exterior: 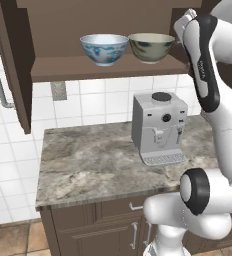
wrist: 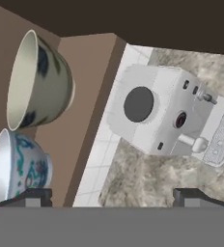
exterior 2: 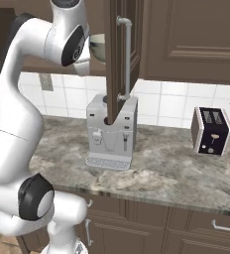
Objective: Pick up the bowls from the cabinet and place each bowl in front of a stool on the dining counter.
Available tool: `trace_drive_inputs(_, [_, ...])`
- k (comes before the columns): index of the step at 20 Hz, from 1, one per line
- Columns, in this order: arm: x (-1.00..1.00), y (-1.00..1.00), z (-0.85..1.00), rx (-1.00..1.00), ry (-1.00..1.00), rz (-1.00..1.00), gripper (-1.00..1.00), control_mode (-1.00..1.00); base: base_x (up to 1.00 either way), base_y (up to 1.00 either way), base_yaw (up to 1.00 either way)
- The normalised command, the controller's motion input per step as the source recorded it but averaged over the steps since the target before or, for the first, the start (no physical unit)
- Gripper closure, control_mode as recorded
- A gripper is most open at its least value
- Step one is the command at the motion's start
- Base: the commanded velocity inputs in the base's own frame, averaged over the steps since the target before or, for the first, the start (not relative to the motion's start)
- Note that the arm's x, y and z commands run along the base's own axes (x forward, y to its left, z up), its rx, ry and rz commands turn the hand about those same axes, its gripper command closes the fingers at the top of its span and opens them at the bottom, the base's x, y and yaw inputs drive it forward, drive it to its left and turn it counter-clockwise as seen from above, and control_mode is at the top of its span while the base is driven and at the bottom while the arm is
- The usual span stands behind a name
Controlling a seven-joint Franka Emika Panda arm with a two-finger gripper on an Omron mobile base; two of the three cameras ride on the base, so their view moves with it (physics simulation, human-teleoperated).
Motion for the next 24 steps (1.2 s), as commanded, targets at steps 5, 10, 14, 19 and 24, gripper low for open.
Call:
trace_drive_inputs(5, [0.66, 0.08, 0.0, 0.06, 0.0, -0.05, -1.0, -1.0, 0.0, 0.0, 0.0])
trace_drive_inputs(10, [0.57, 0.0, 0.0, 0.06, 0.0, -0.01, -1.0, -1.0, 0.0, 0.0, 0.0])
trace_drive_inputs(14, [0.46, 0.0, -0.01, 0.04, 0.0, 0.0, -1.0, -1.0, 0.0, 0.0, 0.0])
trace_drive_inputs(19, [0.37, 0.0, -0.02, 0.02, 0.0, 0.0, -1.0, -1.0, 0.0, 0.0, 0.0])
trace_drive_inputs(24, [0.39, -0.02, -0.01, 0.03, 0.0, 0.0, -1.0, -1.0, 0.0, 0.0, 0.0])
